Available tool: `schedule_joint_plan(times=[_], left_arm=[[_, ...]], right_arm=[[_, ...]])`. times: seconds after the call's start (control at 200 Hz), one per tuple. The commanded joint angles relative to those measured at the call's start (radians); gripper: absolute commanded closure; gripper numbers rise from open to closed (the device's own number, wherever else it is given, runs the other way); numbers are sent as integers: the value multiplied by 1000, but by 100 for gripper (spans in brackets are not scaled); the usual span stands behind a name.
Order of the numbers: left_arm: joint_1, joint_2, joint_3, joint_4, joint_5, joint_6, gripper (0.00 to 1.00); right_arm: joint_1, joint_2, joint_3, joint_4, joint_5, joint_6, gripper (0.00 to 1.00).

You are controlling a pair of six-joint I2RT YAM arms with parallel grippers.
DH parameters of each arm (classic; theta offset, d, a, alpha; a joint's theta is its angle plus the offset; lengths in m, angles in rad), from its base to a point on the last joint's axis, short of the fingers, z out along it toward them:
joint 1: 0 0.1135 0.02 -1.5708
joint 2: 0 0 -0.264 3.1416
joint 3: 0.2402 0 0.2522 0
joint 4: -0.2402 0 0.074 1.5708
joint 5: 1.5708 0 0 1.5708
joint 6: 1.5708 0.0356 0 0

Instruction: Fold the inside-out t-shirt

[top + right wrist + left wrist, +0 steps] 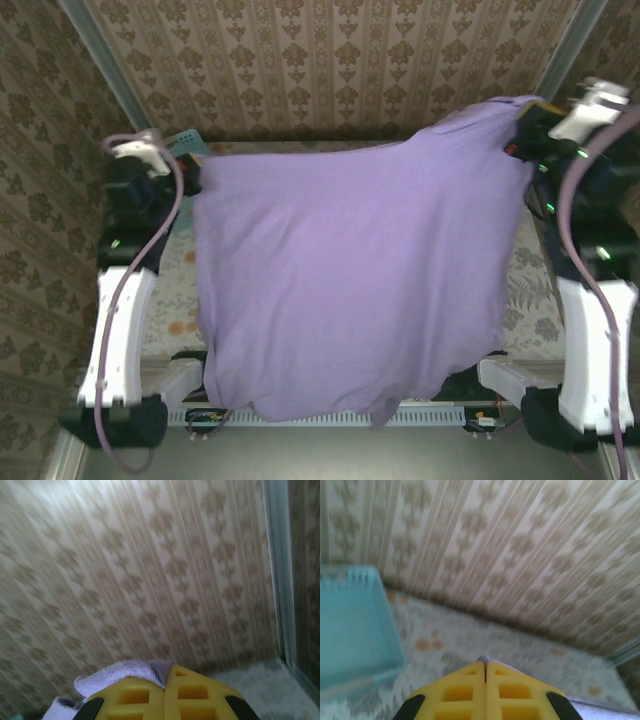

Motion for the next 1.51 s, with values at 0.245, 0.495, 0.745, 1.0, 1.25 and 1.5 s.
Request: schedule_joint_plan(times=[0.245, 0.495, 0.745, 1.0, 1.25, 1.5], left_arm=[[-104, 502, 50, 136, -115, -2, 100], [-118, 785, 239, 128, -180, 7, 100], [-116, 956, 444, 70, -247, 35, 100], [-99, 1094, 652, 9, -239, 49, 98], [-90, 1178, 864, -137, -186, 81, 53], [-116, 973, 797, -291, -253, 80, 39]], right_arm=[[-16, 395, -254, 312, 44, 43, 100], [-22, 766, -25, 294, 19, 71, 100], [-25, 1024, 294, 195, 10, 68, 100], [-48, 1221, 585, 79, -6, 72, 100], [-48, 1242, 675, 38, -32, 51, 39], [-41, 1040, 529, -38, -53, 55, 21]])
